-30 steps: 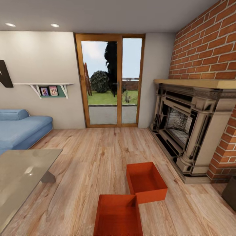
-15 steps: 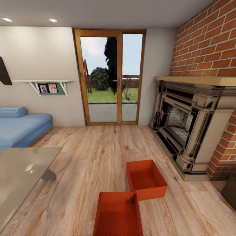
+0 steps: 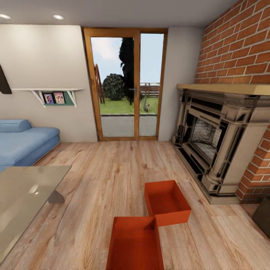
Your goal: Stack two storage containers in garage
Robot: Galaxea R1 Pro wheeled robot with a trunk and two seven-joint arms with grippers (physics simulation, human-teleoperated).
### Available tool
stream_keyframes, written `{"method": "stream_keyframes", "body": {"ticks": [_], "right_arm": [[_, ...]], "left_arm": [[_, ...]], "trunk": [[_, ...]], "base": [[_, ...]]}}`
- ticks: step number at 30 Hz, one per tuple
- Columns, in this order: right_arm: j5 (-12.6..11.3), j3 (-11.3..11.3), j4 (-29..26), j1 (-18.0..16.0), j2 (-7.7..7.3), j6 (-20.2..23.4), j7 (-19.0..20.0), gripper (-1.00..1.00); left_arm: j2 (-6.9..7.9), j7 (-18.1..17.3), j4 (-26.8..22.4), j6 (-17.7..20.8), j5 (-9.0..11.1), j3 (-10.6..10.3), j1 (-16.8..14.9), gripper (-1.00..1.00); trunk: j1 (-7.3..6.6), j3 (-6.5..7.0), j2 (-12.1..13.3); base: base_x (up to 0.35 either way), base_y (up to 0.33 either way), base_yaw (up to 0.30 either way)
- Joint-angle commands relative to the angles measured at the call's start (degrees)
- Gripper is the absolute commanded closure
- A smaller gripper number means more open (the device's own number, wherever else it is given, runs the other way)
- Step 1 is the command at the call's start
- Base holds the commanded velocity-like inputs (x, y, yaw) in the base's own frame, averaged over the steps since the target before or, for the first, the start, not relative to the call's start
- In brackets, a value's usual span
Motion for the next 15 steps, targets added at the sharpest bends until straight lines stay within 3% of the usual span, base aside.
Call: {"method": "stream_keyframes", "body": {"ticks": [1, 15], "right_arm": [[-0.59, 0.48, 0.18, -0.07, 0.00, -0.26, 0.05, -1.00], [-0.88, 0.34, 0.18, -0.07, 0.00, 0.35, -0.04, -1.00]], "left_arm": [[-0.04, 0.04, -0.04, -0.08, 0.51, -0.03, 0.00, -1.00], [-0.13, 0.05, -0.11, -0.08, 0.58, 0.07, 0.00, -1.00]], "trunk": [[0.00, -0.14, -0.03], [0.00, -1.43, -0.03]], "base": [[0.000, 0.000, 0.000], [0.000, 0.000, 0.000]]}}
